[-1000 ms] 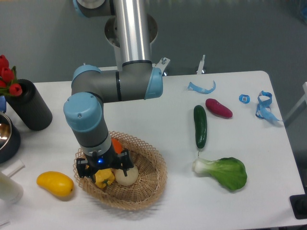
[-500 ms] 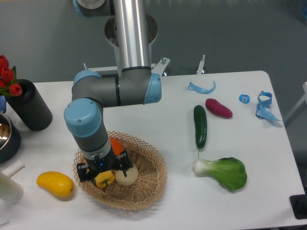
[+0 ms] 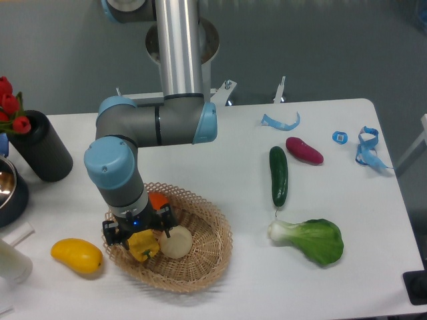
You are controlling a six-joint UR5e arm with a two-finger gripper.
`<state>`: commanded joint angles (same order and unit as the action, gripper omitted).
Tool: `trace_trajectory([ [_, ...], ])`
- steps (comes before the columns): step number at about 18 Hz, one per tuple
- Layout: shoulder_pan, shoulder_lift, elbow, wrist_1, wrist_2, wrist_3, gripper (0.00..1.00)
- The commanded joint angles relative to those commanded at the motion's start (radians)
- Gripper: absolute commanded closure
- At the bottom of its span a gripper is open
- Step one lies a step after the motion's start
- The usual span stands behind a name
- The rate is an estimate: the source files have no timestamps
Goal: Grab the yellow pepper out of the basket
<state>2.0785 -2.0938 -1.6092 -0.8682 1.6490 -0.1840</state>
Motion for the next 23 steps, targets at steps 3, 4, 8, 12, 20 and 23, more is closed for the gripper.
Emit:
trace_trajectory([
  [3,0.000,-0.006,0.012,0.000,-0.003,-0.015,0.00],
  [4,0.000,-0.008,0.012,0.002,-0.003,-0.015,0.00],
  [8,-0.002,-0.020,0.012,0.002,-0.002,-0.015,0.00],
  [12,-0.003,-0.020,0.003,0.002,0.000,-0.014,0.00],
  [20,-0.008,-0.020,0.011,0.002,-0.003,-0.005,0.25],
  [23,-0.009,-0.025,0.009,0.002,-0.003,-0.003,0.34],
])
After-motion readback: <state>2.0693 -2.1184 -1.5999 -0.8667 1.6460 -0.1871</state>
